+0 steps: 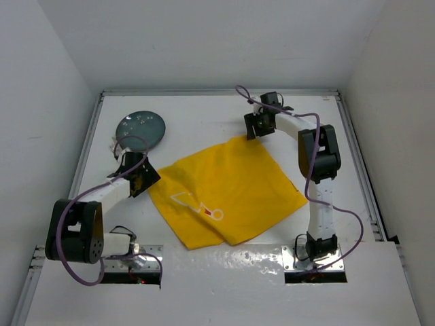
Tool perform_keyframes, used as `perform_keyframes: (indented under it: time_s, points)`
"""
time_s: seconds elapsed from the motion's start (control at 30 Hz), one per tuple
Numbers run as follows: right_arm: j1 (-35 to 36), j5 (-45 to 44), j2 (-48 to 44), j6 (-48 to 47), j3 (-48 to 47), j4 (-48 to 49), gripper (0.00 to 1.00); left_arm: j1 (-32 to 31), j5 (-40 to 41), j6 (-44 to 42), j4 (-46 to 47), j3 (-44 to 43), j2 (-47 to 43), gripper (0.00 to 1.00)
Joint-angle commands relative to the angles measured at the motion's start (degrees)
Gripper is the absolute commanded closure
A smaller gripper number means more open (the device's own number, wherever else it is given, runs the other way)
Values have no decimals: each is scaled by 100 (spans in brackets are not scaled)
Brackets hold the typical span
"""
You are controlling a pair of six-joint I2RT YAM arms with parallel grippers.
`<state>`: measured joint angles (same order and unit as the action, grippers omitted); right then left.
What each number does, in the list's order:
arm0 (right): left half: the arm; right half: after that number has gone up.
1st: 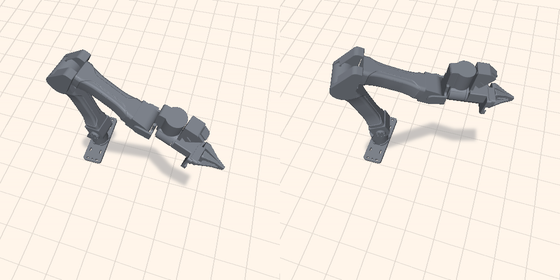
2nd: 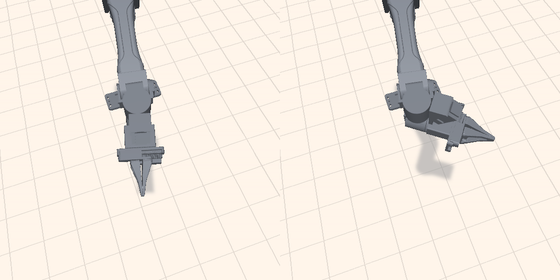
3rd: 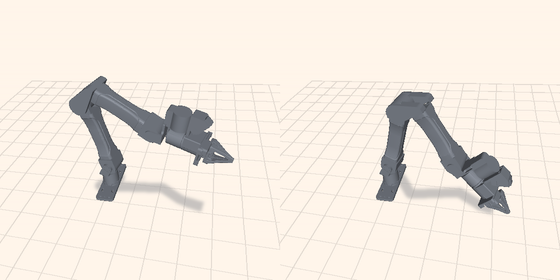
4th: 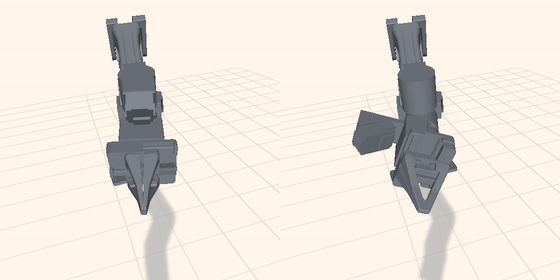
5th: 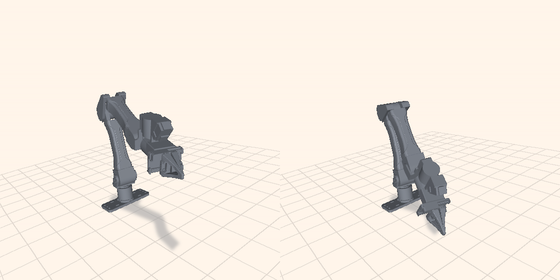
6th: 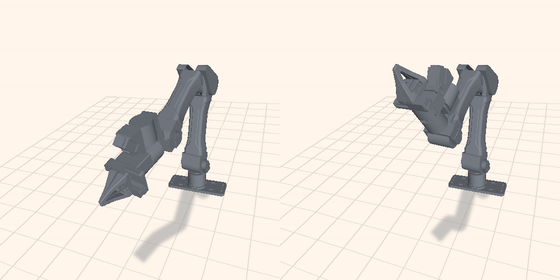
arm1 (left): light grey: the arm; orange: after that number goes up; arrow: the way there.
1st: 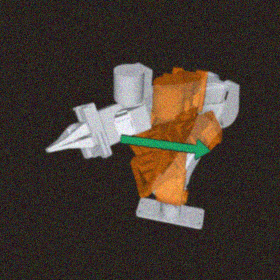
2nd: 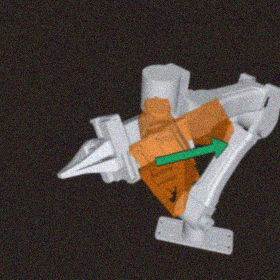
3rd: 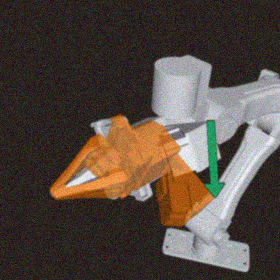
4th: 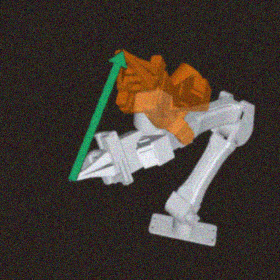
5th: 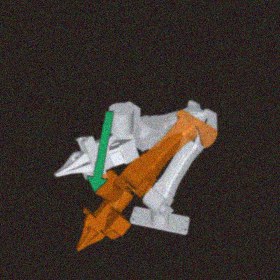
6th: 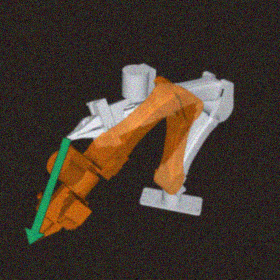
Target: Set the dinner table for one person
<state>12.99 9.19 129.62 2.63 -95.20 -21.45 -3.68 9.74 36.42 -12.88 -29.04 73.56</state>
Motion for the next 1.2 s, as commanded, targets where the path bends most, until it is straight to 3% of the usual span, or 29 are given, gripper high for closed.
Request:
perform_keyframes:
  time_s: [0.0,0.37,0.67,0.8,0.9,0.93,0.97,1.17]
  points:
    - [28,13,107,-79,-210,45,39,78,72,31,278,-85,184,31]
    - [238,-409,432,-219,-727,-491,38,87,160,14,304,-216,607,38]
    - [379,-646,907,-403,-1361,-1255,42,87,134,-30,67,-480,1204,76]
    - [397,-761,1074,-387,-1581,-1528,56,87,116,-56,93,-515,1240,88]
    - [388,-822,1056,-308,-1546,-1520,77,87,116,-153,67,-646,1336,97]
    - [371,-875,1048,-229,-1520,-1476,91,87,116,-179,58,-699,1371,99]
    - [344,-901,1021,-80,-1493,-1432,98,87,134,-214,6,-848,1398,100]
    - [-77,-1516,389,597,-580,-844,100,87,300,-636,-179,-1559,1617,100]
